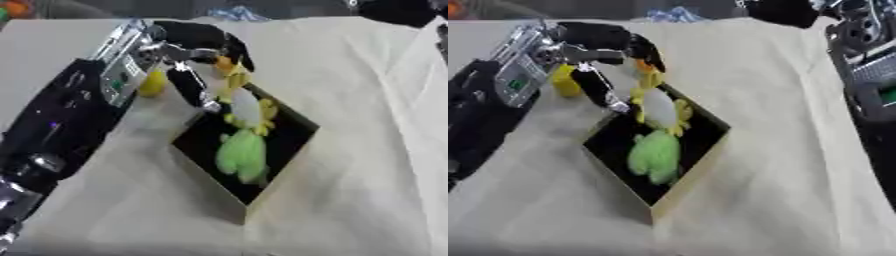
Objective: Pick up objects on the table and place them in the box.
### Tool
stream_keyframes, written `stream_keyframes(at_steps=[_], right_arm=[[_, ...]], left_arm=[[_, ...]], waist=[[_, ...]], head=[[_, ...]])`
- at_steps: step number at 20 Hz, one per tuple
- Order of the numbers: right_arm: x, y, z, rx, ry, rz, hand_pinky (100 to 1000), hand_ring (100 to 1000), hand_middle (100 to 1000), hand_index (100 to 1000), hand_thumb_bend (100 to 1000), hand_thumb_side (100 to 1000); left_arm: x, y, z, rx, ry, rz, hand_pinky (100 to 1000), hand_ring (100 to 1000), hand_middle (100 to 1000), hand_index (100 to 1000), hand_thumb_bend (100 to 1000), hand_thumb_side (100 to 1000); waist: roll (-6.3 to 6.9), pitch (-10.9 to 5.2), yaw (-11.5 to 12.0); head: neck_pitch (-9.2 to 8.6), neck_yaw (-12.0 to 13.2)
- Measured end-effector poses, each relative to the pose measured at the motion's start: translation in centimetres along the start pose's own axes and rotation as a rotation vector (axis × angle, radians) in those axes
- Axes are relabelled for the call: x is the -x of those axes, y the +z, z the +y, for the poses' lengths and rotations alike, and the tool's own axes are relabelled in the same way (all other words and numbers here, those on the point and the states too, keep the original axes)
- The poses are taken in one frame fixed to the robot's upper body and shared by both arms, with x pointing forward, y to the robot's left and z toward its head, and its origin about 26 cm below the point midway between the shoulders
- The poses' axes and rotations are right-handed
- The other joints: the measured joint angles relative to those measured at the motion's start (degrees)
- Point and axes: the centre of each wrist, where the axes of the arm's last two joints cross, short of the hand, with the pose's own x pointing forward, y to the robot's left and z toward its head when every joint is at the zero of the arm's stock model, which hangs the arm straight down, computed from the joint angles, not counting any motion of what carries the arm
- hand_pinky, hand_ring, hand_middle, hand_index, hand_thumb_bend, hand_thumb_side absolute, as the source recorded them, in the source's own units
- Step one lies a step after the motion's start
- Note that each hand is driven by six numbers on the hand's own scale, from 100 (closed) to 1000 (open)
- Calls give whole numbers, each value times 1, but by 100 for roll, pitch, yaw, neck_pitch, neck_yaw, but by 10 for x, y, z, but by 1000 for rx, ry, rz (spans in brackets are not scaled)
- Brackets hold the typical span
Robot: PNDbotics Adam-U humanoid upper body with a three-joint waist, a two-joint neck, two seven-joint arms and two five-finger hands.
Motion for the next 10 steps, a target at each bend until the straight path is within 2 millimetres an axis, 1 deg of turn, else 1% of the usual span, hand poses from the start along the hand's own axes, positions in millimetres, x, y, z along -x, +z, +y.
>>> stream_keyframes(at_steps=[2, 4, 7, 10], right_arm=[[1, 1, 0, 3, 0, 5, 888, 872, 672, 812, 100, 306], [2, 2, 0, 3, -1, 9, 888, 872, 672, 812, 100, 306], [2, 2, 0, 4, -1, 10, 888, 872, 672, 812, 100, 306], [2, 2, 0, 6, 0, 10, 888, 872, 673, 812, 100, 304]], left_arm=[[11, 22, 11, -38, 10, 66, 819, 777, 754, 857, 370, 380], [27, 44, 15, -36, 25, 150, 818, 781, 757, 860, 390, 371], [58, 72, 8, 13, 62, 285, 817, 790, 765, 868, 451, 407], [88, 94, -8, 79, 100, 405, 820, 794, 771, 876, 469, 431]], waist=[[19, -2, 14], [31, -8, 34], [32, -11, 42], [23, -11, 52]], head=[[0, -28], [0, -50], [0, -73], [0, -85]])
